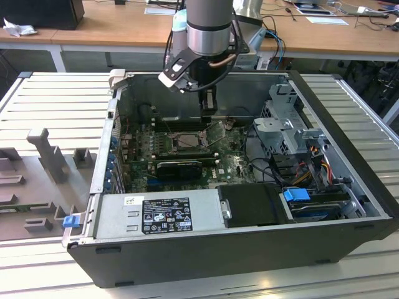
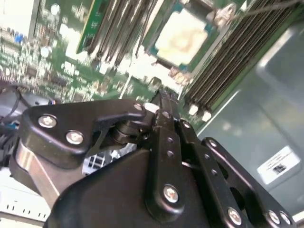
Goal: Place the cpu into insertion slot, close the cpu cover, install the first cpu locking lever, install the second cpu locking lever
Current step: 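Close the cpu cover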
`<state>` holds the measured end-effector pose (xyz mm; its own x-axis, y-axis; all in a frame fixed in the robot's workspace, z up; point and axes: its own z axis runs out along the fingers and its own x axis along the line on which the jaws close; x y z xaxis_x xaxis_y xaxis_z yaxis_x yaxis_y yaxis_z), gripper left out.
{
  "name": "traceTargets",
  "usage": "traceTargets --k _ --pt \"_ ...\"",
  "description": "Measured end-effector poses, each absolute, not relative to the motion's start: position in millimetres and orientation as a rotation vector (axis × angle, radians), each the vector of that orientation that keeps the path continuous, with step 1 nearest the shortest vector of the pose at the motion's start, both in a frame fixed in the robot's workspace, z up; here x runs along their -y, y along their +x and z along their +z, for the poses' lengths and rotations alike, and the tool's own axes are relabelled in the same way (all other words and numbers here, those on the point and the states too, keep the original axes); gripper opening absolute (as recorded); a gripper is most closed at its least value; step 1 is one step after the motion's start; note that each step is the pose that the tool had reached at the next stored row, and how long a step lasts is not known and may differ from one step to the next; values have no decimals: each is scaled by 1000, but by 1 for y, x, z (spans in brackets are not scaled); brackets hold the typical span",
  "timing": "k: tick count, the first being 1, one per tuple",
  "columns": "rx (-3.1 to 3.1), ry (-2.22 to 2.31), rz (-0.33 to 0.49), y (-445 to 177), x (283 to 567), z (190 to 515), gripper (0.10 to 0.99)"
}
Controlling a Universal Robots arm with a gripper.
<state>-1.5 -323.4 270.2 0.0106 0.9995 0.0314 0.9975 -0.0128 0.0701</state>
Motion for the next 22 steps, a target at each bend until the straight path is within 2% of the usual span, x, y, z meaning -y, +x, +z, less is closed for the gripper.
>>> traceTargets --k 22 --pt "-2187 2213 112 29 323 269 106"
